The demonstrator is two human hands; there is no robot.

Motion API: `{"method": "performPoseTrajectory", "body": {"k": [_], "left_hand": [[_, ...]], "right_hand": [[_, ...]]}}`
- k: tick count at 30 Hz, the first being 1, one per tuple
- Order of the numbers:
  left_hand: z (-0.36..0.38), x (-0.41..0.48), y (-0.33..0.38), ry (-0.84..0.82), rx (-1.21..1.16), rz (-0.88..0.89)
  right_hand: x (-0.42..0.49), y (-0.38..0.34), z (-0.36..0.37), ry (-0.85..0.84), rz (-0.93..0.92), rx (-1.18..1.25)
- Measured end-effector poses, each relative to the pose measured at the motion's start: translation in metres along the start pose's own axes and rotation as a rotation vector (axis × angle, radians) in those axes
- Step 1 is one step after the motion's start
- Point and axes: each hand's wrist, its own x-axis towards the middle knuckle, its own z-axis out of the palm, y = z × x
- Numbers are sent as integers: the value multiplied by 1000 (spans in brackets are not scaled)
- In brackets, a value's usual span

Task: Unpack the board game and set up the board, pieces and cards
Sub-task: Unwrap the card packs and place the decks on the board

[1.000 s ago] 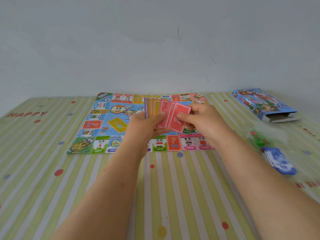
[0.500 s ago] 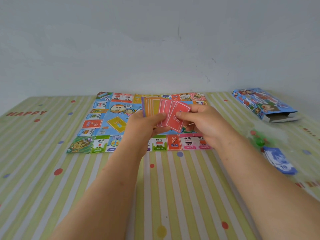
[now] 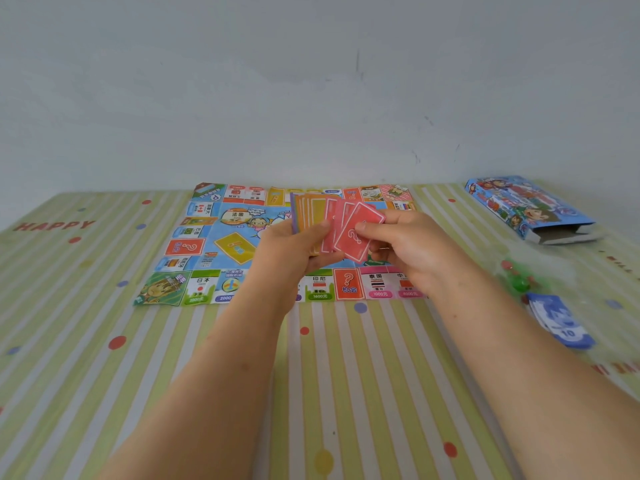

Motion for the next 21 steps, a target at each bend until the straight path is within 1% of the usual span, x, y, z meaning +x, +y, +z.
{"method": "performPoseTrajectory", "body": {"k": [4,7,9,11,14,17,21], "left_hand": [[1,-3,0,-5,83,-2],[2,-3,1,66,138,39],[0,-1,0,161,316,116],[-2,0,-2,215,483,188],[1,-2,-5,208,594,247],[3,-2,-6,191,701,251],[3,-1,-7,199,738,251]], "right_hand": [[-3,-2,2,-10,-28,-34],[-5,-2,2,47,-68,-113],[-5,-2,3,73,-109,-186],[-8,-2,6,72,-152,-270],[-12,-2,11,27,-193,-379],[-13,-2,13,-6,-191,-462],[-12,-3,12,11,-186,-424]]}}
